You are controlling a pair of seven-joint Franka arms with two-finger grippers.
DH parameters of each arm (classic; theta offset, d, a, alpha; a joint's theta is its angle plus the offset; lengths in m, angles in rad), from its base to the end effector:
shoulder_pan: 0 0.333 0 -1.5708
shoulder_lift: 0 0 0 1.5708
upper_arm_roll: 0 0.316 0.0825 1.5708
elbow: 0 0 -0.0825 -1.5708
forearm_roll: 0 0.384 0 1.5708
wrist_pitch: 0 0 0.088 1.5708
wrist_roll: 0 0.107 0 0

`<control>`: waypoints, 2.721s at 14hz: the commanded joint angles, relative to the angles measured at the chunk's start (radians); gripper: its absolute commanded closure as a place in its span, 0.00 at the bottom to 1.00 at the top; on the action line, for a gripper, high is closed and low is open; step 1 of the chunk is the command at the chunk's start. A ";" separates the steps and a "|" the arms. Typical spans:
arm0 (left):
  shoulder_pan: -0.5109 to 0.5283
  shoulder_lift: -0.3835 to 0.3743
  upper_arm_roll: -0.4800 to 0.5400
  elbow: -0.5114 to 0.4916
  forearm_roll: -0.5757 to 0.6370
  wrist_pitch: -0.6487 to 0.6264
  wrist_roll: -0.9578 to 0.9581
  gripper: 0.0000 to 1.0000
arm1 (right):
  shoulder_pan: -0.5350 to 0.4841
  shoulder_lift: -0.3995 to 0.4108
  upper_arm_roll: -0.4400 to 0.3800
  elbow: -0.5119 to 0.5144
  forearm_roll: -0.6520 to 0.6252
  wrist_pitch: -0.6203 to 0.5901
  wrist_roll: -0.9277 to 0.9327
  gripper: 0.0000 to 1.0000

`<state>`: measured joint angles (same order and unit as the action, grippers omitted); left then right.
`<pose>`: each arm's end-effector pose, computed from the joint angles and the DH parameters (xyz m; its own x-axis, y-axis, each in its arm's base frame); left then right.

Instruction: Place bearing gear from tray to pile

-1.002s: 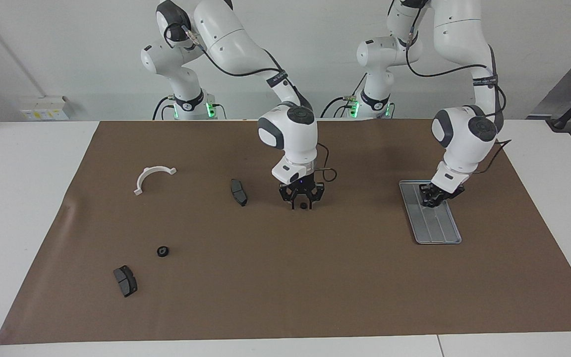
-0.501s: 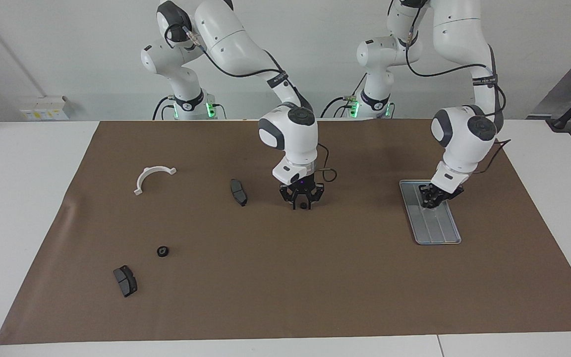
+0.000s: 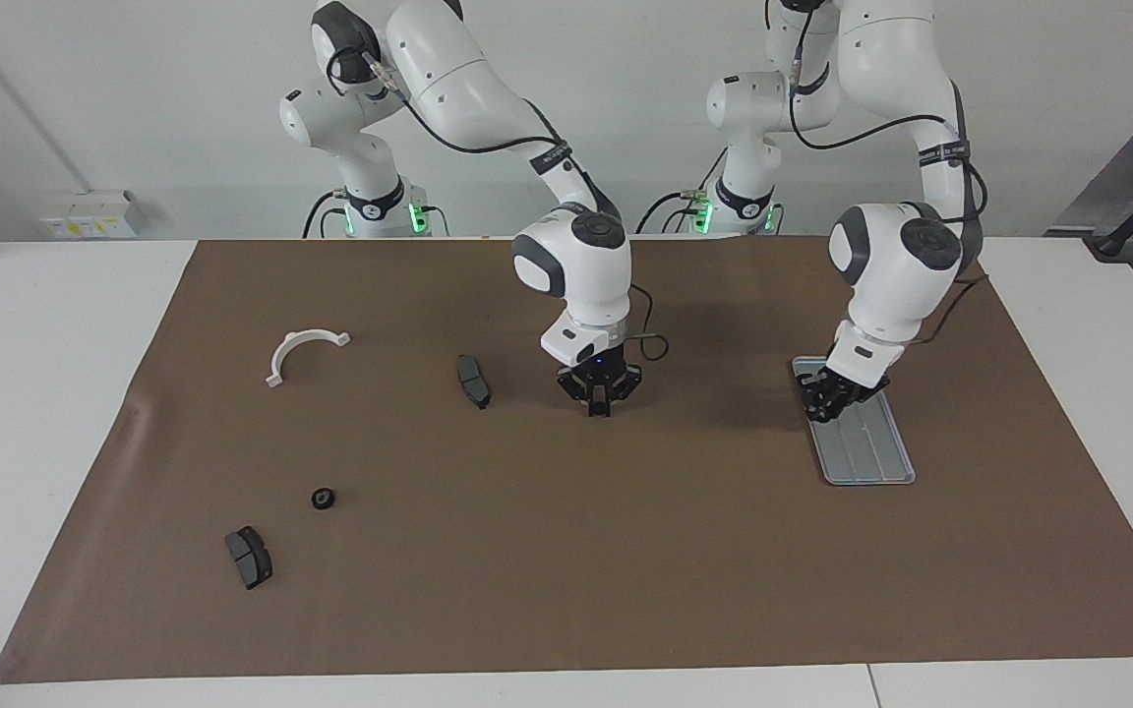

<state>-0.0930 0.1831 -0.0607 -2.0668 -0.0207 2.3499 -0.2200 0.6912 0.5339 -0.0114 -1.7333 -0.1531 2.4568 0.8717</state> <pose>0.5807 -0.0894 0.3542 0.9923 0.0834 0.0915 0.0793 -0.9957 0.0483 0.5329 0.4319 0.2915 0.9740 -0.0847 0.2103 -0.0737 -0.9955 -0.0595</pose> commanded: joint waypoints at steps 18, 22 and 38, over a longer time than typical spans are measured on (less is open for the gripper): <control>-0.534 0.152 0.013 0.287 -0.001 -0.030 -0.712 0.80 | -0.639 -0.350 -0.005 -0.405 0.104 -0.105 -0.930 1.00; -0.533 0.251 0.013 0.413 -0.001 -0.038 -0.728 0.80 | -0.653 -0.342 -0.005 -0.437 0.104 -0.056 -0.933 1.00; -0.516 0.247 0.035 0.479 0.007 -0.119 -0.711 0.09 | -0.598 -0.223 0.004 -0.358 0.188 0.117 -0.847 1.00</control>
<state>-0.6556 0.4842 -0.0389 -1.5979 -0.0209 2.2963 -0.9407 0.0845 0.2817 -0.0168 -2.1268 0.0151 2.5588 -0.0045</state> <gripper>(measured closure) 0.093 0.762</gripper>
